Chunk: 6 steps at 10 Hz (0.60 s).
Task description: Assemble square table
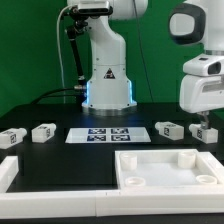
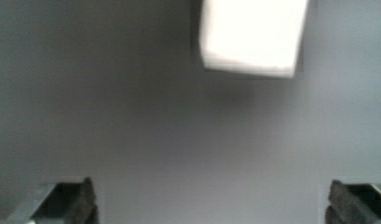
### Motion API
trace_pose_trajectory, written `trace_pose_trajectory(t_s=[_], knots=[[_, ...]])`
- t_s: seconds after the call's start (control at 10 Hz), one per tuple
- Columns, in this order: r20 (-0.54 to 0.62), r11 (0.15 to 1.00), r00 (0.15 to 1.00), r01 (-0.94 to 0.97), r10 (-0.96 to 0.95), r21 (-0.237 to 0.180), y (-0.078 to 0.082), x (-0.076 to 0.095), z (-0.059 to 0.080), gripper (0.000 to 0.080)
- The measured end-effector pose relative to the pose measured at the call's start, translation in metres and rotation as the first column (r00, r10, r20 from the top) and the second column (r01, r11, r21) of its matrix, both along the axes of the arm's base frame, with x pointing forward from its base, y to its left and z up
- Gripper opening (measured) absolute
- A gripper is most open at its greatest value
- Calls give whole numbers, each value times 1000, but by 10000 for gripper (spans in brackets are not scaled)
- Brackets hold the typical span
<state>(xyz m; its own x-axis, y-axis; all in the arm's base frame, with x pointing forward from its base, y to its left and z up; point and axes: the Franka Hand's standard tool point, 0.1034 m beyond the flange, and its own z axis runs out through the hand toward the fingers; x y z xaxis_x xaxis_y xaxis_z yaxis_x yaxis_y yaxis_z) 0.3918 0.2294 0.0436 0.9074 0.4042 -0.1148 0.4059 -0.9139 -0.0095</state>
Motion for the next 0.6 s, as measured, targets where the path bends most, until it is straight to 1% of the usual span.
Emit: trace_pose_trajectory(t_s=[0.1,0.3,0.5,0.6], knots=[[-71,999,997,-14,11,-50,-5,-9,-3,649],[-156,996,988,-20,7,-81,-17,-12,-5,649],[-270,988,963,-38,-4,-147,-19,-12,-6,649],[-317,985,948,-43,-13,-169,-21,-12,-6,649]])
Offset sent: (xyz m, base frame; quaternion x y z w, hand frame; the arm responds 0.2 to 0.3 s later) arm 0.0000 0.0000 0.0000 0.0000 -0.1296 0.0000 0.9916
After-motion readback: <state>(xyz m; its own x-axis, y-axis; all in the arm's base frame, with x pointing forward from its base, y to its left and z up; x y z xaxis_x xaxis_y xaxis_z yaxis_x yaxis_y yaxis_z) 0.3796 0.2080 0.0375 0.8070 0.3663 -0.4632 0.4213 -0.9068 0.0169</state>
